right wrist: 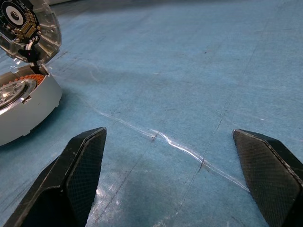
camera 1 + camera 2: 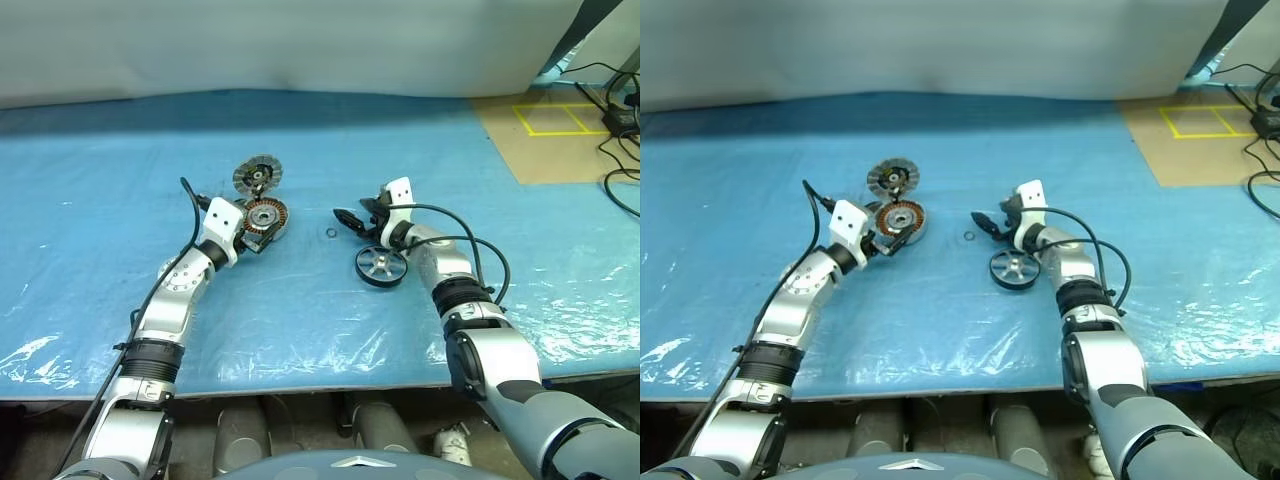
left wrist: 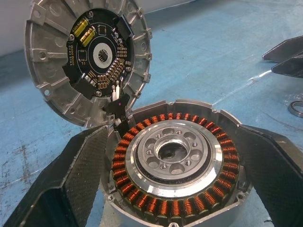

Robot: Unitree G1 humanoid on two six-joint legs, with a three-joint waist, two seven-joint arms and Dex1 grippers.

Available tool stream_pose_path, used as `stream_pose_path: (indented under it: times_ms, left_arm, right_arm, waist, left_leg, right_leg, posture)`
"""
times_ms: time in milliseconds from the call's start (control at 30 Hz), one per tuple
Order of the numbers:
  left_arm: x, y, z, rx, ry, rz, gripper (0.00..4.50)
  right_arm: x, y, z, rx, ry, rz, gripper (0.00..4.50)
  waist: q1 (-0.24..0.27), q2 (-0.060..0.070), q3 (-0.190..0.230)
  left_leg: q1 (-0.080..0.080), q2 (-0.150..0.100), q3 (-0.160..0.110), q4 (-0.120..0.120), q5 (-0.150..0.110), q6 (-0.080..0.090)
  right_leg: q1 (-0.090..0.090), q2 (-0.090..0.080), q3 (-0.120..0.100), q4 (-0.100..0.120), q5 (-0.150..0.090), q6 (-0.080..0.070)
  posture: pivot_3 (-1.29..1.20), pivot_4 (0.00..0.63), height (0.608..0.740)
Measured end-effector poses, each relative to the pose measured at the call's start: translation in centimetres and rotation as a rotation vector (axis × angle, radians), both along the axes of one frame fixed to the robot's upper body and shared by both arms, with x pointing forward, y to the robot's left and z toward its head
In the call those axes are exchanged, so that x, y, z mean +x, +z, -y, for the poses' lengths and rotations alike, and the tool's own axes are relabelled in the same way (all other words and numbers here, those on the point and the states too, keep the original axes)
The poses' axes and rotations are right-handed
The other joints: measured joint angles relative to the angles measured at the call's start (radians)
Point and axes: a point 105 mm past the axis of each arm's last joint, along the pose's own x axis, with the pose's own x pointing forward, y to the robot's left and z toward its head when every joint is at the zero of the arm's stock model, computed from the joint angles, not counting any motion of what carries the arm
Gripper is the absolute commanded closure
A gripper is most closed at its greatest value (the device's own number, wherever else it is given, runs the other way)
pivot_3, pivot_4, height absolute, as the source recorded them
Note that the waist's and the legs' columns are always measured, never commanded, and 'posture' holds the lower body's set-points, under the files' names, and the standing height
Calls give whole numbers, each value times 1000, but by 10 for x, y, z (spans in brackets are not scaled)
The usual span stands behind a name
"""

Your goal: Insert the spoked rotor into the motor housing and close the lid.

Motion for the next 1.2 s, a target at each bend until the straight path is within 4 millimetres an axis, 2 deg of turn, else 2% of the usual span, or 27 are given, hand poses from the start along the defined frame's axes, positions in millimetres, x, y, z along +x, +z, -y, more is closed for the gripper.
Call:
stream_pose_path:
  times_ms: [667,900,1000,1067,1200]
  left_arm:
    - [-2,-1,0,-10,-34,-18,0]
    - [-15,-1,1,-34,-149,-96,0]
    - [-18,3,-3,-33,-183,-121,0]
    - [-20,6,-6,-24,-198,-120,0]
    - [-20,12,-16,-4,-197,-112,0]
  right_arm:
    - [-1,0,3,-20,19,31,8]
    - [-2,3,25,-90,46,43,8]
    - [-6,7,32,-112,92,58,8]
    - [-8,13,29,-116,134,84,8]
    - [-11,36,20,-129,203,179,8]
  waist:
    - [0,0,0]
    - [5,3,2]
    - [5,7,4]
    - [5,8,5]
    - [7,10,6]
  left_leg:
    - [-2,-1,-1,-1,2,0]
    - [-10,0,-1,-2,8,3]
    - [-14,2,-1,-1,10,7]
    - [-15,4,-1,-1,12,6]
    - [-17,7,-1,-2,16,2]
  right_leg:
    - [0,-3,-4,0,0,0]
    - [-1,-10,-16,-1,0,0]
    - [-2,-13,-23,0,0,0]
    - [-3,-13,-23,0,0,0]
    - [-3,-13,-26,1,0,0]
  posture:
    - [0,150,740]
    - [0,150,740]
    - [0,150,740]
    - [0,150,740]
    - [0,150,740]
